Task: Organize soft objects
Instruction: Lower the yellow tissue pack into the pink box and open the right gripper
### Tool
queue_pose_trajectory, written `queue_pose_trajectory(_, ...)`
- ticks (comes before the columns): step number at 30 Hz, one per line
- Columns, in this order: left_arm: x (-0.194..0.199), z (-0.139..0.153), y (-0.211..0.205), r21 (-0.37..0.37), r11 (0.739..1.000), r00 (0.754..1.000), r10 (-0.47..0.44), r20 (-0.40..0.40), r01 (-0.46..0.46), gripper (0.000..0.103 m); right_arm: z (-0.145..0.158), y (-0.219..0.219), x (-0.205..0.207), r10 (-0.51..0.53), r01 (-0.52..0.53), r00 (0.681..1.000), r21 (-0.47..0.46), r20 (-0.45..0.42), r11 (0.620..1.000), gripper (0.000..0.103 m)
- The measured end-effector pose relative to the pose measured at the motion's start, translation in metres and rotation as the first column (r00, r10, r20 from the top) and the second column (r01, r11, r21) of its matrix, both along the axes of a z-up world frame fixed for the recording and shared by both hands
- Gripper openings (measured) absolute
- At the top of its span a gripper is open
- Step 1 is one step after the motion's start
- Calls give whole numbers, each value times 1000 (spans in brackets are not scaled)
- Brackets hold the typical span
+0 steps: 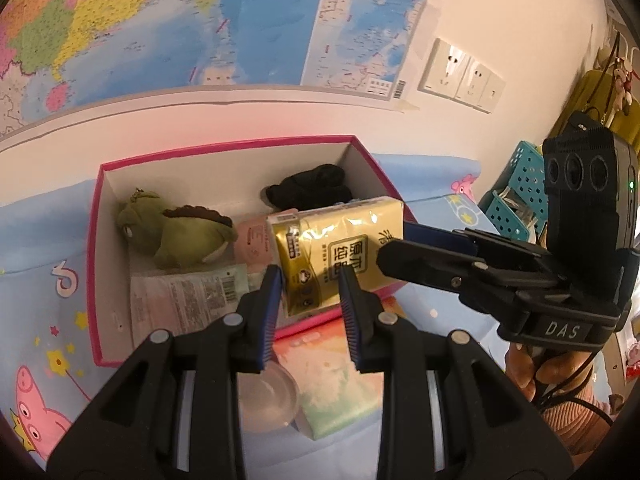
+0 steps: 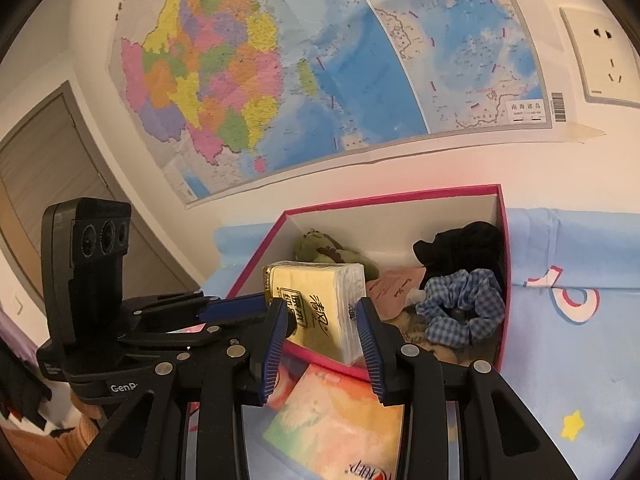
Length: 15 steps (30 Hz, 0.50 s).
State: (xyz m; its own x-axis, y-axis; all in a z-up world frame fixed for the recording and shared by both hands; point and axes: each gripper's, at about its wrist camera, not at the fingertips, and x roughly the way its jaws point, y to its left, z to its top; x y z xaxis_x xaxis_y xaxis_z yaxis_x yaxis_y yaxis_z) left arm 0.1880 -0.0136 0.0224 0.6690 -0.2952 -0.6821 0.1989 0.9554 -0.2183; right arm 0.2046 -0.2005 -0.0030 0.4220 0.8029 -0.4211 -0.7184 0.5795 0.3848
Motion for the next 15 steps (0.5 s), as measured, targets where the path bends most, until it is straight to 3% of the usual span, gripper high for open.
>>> queue_pose_trajectory(15, 25, -21, 15, -5, 999, 996, 38, -84, -39, 31, -16, 21, 21, -10, 8, 998, -42, -56, 999, 37)
